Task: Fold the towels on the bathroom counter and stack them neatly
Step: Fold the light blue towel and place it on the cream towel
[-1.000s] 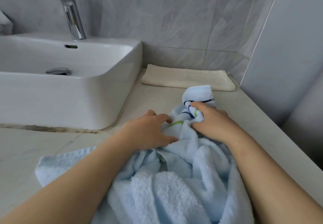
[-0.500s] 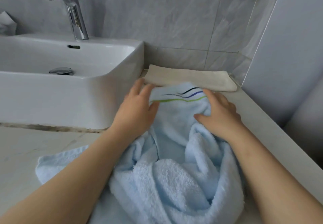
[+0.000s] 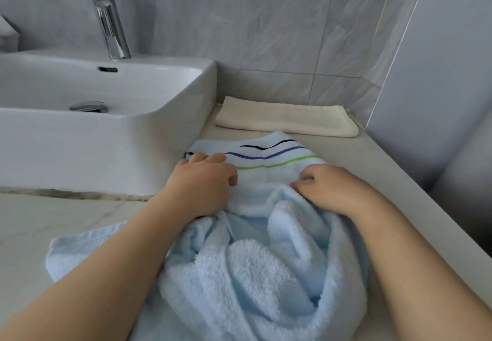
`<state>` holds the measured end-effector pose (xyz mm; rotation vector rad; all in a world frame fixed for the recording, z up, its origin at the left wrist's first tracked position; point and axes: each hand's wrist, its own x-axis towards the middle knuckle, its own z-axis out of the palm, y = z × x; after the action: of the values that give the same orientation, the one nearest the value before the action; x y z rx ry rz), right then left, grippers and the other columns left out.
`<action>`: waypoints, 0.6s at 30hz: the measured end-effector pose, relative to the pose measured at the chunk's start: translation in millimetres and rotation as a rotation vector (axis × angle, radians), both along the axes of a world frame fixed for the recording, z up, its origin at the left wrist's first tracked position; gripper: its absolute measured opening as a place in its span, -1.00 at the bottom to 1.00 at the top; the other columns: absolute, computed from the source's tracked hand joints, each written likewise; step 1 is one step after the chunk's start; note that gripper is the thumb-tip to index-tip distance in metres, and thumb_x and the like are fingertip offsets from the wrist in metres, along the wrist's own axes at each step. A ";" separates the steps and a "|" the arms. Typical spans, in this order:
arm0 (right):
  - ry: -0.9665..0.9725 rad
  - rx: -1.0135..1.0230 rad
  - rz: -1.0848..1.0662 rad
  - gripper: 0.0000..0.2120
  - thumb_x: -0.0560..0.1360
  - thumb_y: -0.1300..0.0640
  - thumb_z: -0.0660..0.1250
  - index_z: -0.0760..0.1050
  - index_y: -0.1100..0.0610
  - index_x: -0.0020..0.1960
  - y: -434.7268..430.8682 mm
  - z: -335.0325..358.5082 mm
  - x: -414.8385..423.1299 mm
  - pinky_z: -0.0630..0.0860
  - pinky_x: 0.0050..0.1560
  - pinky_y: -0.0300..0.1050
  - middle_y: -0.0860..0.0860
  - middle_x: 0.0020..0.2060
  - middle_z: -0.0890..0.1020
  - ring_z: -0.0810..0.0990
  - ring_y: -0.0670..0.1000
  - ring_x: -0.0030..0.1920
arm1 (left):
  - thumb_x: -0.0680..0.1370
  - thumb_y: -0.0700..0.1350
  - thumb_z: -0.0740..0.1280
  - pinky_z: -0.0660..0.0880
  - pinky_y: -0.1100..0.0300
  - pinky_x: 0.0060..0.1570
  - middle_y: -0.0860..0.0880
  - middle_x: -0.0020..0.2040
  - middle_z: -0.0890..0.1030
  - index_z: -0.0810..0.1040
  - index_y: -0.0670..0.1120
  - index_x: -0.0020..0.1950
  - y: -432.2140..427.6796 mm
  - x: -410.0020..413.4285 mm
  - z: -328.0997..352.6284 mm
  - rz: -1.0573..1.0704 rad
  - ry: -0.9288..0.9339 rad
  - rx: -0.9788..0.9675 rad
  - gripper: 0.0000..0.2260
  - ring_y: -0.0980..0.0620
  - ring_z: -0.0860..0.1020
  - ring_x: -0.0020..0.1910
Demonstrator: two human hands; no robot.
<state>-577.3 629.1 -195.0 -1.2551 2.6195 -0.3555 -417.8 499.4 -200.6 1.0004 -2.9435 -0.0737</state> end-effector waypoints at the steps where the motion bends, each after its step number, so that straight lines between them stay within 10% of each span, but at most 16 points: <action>1: -0.011 0.010 0.049 -0.69 0.49 -0.13 0.21 0.55 0.06 0.05 0.5 1.9 1.9 0.49 0.09 -0.07 0.00 -0.02 0.61 0.55 0.04 0.02 | 0.54 -0.17 0.16 0.29 0.18 0.08 0.04 0.20 0.45 0.42 0.09 0.20 -0.3 -0.4 -0.2 0.018 0.000 0.053 -0.72 -0.03 0.38 0.15; 4: -0.226 -0.116 0.181 -0.73 0.49 -0.04 0.29 0.61 0.15 -0.09 0.2 8.0 11.1 0.50 -0.01 -0.13 0.00 -0.19 0.65 0.59 -0.03 -0.13 | 0.56 0.01 0.19 0.29 0.21 -0.11 0.09 -0.22 0.39 0.42 0.03 0.13 0.1 -3.1 -2.4 0.079 0.041 0.167 -0.83 0.02 0.37 -0.10; 9: -0.043 -0.509 -0.116 -0.82 0.52 0.09 0.21 0.56 0.03 0.04 -9.2 -4.9 -4.0 0.45 0.08 -0.08 -0.02 0.01 0.65 0.56 0.04 0.06 | 0.51 0.27 0.18 0.32 0.16 -0.10 -0.04 -0.04 0.41 0.31 -0.03 -0.25 -8.5 -7.7 -6.7 0.149 0.114 0.163 -0.61 0.00 0.39 -0.12; 14: 0.055 -0.045 -0.223 -0.60 0.50 -0.10 0.21 0.37 -0.01 0.29 -9.9 -22.6 -19.2 0.26 0.18 0.00 0.05 0.25 0.48 0.35 0.17 0.28 | 0.44 0.25 0.32 0.30 0.05 0.26 -0.10 0.33 0.30 0.26 0.06 0.35 -6.5 -5.9 -14.2 0.131 0.202 0.148 -0.43 -0.13 0.31 0.31; 18: 0.084 -0.289 -0.169 -0.88 0.49 0.14 0.23 0.45 0.05 0.03 -16.9 -26.7 -14.0 0.32 -0.04 -0.07 0.05 -0.01 0.59 0.50 0.17 0.07 | 0.48 0.24 0.25 0.14 -0.08 0.41 0.00 0.46 0.19 0.15 0.17 0.47 -6.5 -10.2 -18.2 0.080 0.107 0.156 -0.41 -0.13 0.14 0.44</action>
<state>-591.3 612.2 -221.6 -1.1505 2.8316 -0.7505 -428.0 492.9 -218.8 1.0952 -2.8330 -0.3485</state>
